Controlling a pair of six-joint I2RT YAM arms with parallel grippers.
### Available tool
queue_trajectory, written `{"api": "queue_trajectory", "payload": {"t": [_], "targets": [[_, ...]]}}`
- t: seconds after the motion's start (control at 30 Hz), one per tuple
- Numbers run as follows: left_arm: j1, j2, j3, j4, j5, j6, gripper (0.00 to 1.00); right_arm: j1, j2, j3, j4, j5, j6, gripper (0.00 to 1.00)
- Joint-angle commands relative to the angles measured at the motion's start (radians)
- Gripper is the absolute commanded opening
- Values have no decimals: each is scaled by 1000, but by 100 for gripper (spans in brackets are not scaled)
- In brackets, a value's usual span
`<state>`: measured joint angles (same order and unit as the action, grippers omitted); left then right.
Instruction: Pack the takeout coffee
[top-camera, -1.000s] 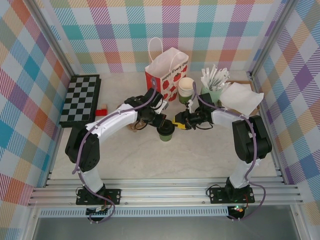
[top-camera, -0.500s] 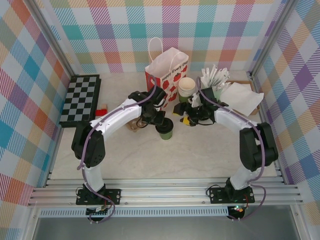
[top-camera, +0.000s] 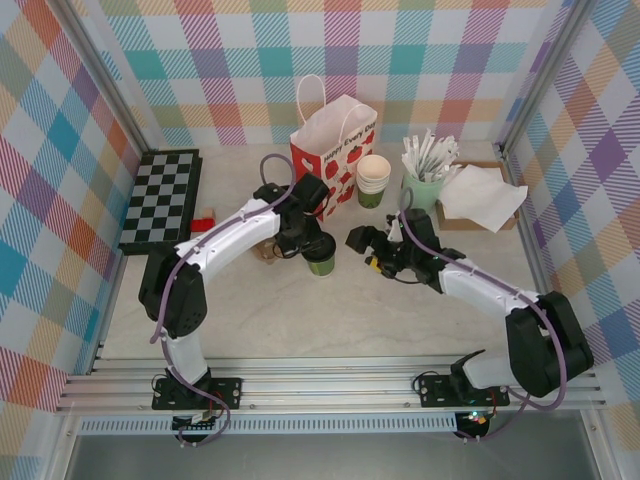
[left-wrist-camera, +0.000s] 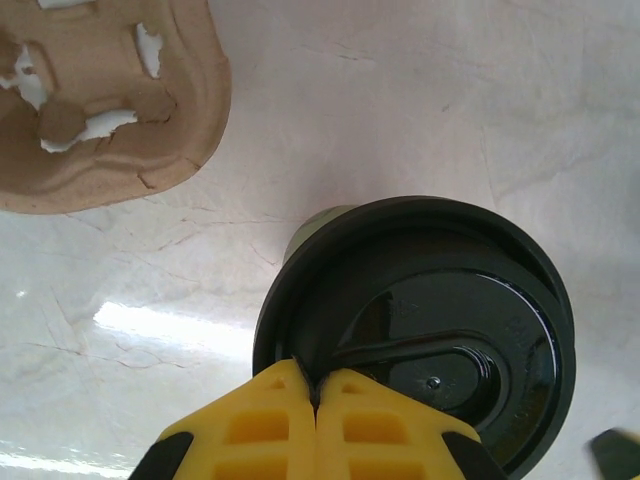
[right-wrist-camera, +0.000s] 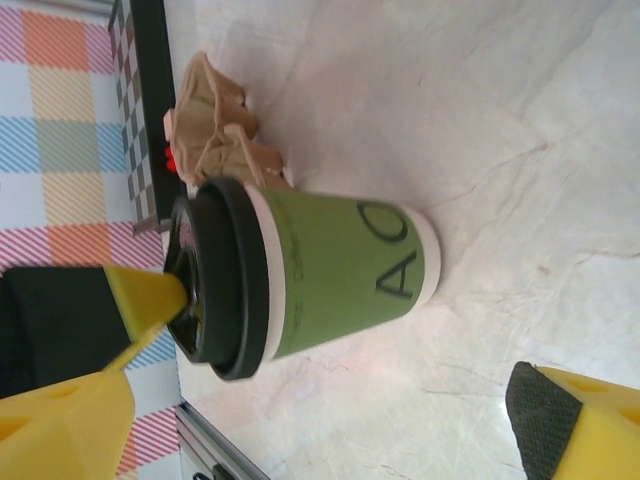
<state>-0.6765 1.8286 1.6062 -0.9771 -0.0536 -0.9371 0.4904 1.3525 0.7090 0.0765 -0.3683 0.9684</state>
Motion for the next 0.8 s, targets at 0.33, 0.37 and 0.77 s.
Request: {"api": "queue_trajectory", "payload": {"t": [0.33,0.37,0.77], "targets": [[-53,29,20,-69,-129,-206,0,89,171,-35,309,26,107,85],[-53,32,20,-69,-125,-204,0,90,174,-35,314,29,106,84],[-59,64,22,-68,-109,-197,0,95,246,-58,296,46,133,80]]}}
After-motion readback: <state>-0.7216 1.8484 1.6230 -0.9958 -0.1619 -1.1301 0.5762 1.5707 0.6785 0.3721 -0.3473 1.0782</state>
